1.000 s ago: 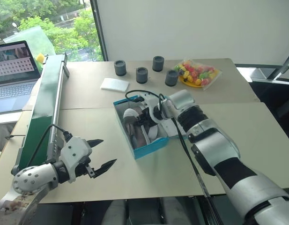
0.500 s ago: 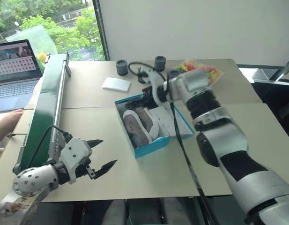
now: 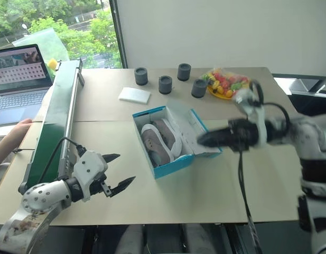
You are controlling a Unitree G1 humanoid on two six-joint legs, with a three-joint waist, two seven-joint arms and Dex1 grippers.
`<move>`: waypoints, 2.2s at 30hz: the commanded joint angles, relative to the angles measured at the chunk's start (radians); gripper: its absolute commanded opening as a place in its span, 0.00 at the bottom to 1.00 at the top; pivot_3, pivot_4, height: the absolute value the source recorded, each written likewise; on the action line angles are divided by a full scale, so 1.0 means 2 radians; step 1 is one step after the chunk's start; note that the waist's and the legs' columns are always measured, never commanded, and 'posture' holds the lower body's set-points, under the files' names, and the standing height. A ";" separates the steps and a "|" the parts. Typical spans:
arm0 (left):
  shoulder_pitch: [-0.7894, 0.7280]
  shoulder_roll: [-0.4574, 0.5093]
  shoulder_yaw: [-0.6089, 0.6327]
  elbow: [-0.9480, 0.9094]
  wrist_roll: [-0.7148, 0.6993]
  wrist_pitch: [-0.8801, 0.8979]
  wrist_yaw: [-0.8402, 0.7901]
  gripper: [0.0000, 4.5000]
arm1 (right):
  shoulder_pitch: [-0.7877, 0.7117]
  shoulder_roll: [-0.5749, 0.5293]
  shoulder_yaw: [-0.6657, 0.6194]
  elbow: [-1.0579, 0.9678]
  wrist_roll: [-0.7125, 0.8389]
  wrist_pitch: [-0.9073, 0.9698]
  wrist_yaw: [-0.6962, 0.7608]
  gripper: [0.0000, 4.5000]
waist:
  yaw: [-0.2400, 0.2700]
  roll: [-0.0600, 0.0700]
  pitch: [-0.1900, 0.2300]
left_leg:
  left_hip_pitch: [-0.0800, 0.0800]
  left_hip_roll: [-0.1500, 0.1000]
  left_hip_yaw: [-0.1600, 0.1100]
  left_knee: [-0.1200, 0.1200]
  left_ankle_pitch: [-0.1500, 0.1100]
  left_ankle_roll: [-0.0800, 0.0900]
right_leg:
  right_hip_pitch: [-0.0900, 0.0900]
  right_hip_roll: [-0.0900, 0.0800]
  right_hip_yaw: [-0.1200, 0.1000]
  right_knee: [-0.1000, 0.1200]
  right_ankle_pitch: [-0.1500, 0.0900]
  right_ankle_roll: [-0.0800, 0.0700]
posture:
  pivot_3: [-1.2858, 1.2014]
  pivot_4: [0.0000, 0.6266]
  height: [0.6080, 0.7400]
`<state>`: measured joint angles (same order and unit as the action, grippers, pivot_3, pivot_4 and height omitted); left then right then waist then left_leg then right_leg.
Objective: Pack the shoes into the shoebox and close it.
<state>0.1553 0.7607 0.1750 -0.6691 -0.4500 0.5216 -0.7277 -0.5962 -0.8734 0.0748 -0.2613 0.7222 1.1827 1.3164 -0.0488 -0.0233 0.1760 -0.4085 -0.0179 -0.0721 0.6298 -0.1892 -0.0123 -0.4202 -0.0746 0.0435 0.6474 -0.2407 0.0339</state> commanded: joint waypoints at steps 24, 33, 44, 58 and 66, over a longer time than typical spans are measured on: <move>-0.079 0.016 -0.018 0.042 -0.003 0.000 -0.051 1.00 | 0.160 0.256 -0.067 -0.002 -0.196 0.031 -0.491 0.00 | 0.014 -0.001 -0.001 | -0.001 0.000 -0.001 0.002 0.000 0.000 | 0.000 0.000 0.000 0.000 0.001 0.001 | 0.52 0.24 0.89; -0.095 0.014 -0.026 0.049 -0.005 0.001 -0.055 1.00 | 0.180 0.431 -0.249 0.011 -0.124 0.042 -0.543 0.00 | 0.007 -0.002 -0.001 | 0.001 0.000 -0.001 0.002 0.000 0.000 | 0.002 0.000 0.000 0.000 0.001 0.001 | 0.52 0.24 0.89; -0.115 0.018 -0.027 0.034 -0.015 0.018 -0.051 1.00 | 0.152 0.481 -0.312 0.091 -0.099 -0.104 -0.578 0.00 | 0.002 -0.002 -0.001 | 0.002 0.000 -0.001 0.002 0.000 0.000 | 0.003 0.000 0.000 0.000 0.001 0.001 | 0.52 0.24 0.89; -0.125 0.032 -0.016 0.035 -0.023 0.032 -0.055 1.00 | 0.110 0.510 -0.330 0.130 -0.002 -0.216 -0.596 0.00 | 0.001 -0.001 -0.001 | 0.006 0.000 -0.001 0.001 0.000 0.000 | 0.007 0.000 0.000 -0.001 0.000 0.001 | 0.52 0.24 0.89; -0.122 0.031 -0.018 0.026 -0.027 0.040 -0.047 1.00 | 0.104 0.477 -0.292 0.074 0.047 -0.270 -0.525 0.00 | 0.001 0.000 0.000 | 0.006 0.000 -0.001 0.000 0.000 0.000 | 0.007 0.000 0.001 -0.001 0.000 0.001 | 0.52 0.24 0.89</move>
<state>-0.0816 0.8132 0.1172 -0.5792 -0.4946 0.6016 -0.8307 -0.3654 0.1024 -0.5445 -0.0435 0.7603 0.6610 0.2082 -0.0477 -0.0242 0.1754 -0.3973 -0.0178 -0.0735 0.6305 -0.1892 -0.0123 -0.4071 -0.0736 0.0445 0.6459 -0.2407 0.0364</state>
